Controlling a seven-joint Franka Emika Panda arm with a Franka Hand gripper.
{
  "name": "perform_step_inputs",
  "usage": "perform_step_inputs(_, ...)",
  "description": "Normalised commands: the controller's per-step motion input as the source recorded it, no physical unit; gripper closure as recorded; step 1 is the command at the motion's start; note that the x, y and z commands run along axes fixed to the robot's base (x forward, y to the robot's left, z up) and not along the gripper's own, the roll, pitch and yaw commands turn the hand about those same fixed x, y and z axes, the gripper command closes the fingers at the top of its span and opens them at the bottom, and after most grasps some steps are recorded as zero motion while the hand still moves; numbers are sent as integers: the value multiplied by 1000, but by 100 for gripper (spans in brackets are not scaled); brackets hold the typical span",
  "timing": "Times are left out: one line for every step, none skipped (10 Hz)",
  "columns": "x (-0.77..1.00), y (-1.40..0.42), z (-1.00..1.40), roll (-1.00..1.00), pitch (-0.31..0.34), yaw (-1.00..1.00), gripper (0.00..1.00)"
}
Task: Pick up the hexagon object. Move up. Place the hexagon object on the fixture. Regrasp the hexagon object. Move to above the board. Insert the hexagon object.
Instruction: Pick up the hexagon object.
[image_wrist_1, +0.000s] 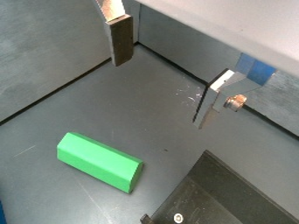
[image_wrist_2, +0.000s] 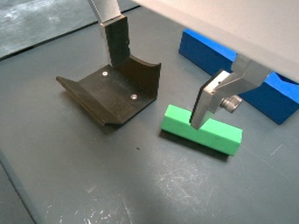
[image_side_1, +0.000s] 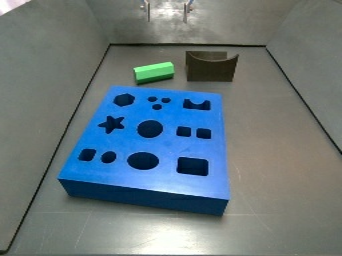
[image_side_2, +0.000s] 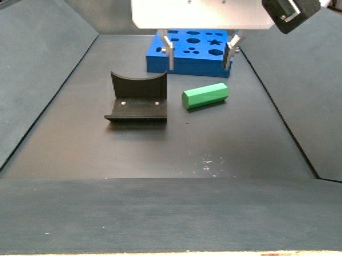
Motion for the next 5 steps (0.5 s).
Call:
perform_step_inputs(-357, -194, -640, -9, -534, -526, 0)
perform_step_inputs(0, 0, -663, 0, -229, -1000, 0)
perform_step_inputs(0, 0, -671, 0, -229, -1000, 0)
perform_step_inputs(-43, -6, -743, -20, -323, -1000, 0)
perform_step_inputs(-57, -14, -737, -60, -343, -1000, 0)
